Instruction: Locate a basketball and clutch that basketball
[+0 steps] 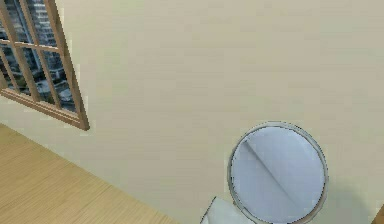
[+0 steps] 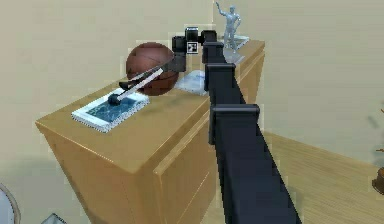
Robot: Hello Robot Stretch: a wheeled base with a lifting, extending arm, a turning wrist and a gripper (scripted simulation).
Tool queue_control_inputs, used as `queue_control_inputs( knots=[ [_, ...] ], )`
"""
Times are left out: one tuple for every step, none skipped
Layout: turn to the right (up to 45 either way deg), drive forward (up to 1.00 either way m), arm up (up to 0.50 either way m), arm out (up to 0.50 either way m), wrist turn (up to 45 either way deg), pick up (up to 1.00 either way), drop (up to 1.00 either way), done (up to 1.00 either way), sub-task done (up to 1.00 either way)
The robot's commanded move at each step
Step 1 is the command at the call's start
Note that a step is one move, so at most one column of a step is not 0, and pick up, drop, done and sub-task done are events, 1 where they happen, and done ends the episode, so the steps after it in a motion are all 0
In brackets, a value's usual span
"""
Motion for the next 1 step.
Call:
queue_control_inputs(
  knots=[
    [0.0,0.0,0.0,0.0,45.0,0.0,0.0,0.0,0.0]
  ],
)
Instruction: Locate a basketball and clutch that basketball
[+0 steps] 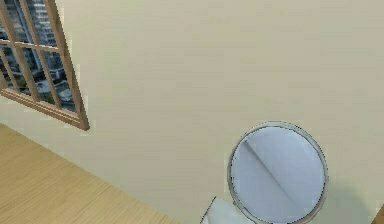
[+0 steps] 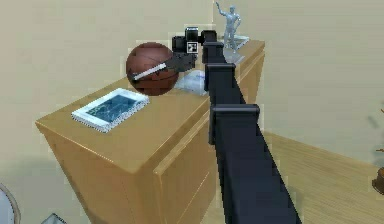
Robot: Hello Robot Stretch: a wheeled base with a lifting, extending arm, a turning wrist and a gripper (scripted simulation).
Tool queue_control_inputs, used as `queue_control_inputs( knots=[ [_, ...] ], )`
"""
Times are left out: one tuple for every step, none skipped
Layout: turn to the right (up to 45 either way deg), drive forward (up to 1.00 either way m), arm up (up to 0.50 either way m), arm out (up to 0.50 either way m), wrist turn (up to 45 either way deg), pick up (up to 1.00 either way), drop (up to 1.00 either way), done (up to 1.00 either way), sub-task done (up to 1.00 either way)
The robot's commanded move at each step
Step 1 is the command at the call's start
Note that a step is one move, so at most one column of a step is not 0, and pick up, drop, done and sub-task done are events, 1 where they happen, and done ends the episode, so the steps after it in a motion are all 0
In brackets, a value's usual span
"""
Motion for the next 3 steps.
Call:
queue_control_inputs(
  knots=[
    [0.0,0.0,0.0,0.0,3.0,0.0,0.0,0.0,0.0],
    [0.0,0.0,0.0,0.0,0.0,1.0,0.0,0.0,0.0],
    [0.0,0.0,0.0,0.0,0.0,0.0,0.0,1.0,0.0]
  ],
)
